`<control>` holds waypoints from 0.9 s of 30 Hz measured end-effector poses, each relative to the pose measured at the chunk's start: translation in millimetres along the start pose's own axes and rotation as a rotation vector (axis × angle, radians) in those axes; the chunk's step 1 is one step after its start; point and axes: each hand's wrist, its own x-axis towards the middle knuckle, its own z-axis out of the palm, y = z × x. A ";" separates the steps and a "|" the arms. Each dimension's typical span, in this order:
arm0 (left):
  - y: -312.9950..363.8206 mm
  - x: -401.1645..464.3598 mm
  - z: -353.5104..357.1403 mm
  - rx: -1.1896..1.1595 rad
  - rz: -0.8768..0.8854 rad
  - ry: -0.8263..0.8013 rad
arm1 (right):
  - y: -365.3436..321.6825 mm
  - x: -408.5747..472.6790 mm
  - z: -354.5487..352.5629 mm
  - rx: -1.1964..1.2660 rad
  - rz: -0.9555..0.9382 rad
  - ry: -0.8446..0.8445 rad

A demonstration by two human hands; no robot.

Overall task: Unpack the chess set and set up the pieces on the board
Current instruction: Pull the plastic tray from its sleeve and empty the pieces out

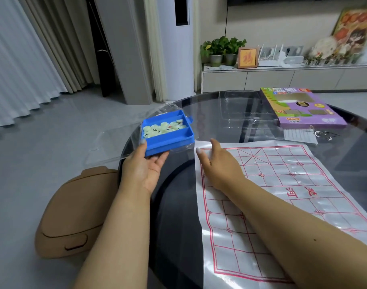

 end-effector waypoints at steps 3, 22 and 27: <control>0.6 -2.9 -0.4 0.031 0.005 -0.040 | 2.9 7.2 -3.7 0.026 0.042 0.010; -12.0 0.5 -12.8 0.115 -0.017 -0.144 | -83.6 78.8 16.5 -0.272 -0.210 -0.084; -12.9 0.2 -14.6 0.134 0.016 -0.122 | -91.4 81.5 24.5 -0.170 -0.213 -0.070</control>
